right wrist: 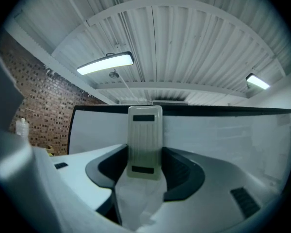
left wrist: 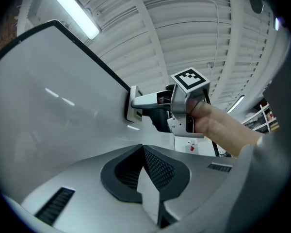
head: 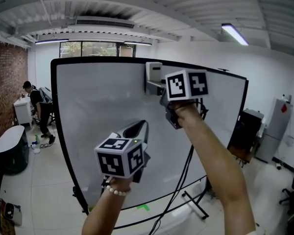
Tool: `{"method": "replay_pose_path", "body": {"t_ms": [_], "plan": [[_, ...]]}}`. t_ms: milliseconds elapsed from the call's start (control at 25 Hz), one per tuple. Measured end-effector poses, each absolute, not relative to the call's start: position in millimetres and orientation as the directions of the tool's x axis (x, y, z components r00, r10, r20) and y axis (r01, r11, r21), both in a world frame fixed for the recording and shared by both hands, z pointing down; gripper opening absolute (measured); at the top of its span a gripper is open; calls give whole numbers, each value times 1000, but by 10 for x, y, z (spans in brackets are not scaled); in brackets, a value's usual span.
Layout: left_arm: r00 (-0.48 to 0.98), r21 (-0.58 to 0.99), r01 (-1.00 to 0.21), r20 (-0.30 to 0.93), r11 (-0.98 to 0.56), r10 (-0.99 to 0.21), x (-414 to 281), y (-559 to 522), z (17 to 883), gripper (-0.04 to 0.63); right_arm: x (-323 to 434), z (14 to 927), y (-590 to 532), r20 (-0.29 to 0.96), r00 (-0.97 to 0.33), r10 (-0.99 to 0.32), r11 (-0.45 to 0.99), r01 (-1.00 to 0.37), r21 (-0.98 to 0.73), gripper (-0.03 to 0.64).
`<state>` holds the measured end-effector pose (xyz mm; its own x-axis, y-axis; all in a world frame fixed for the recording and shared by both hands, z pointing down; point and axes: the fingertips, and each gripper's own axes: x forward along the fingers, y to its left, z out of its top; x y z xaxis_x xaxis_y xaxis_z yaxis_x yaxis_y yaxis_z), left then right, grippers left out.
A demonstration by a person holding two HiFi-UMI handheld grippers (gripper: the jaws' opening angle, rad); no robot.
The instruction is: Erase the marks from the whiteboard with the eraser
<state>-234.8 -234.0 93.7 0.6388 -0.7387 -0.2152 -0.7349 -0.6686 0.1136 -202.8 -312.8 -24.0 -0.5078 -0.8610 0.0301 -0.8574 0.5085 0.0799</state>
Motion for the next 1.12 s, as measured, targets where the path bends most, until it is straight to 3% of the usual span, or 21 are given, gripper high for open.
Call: {"method": "replay_pose_path", "body": {"t_ms": [1120], "plan": [[665,79,-707,-264,-703,-698,1398,-3432,645,-12,1908,-270,-4292,42,-558,-829,559,-827,57,249]]}}
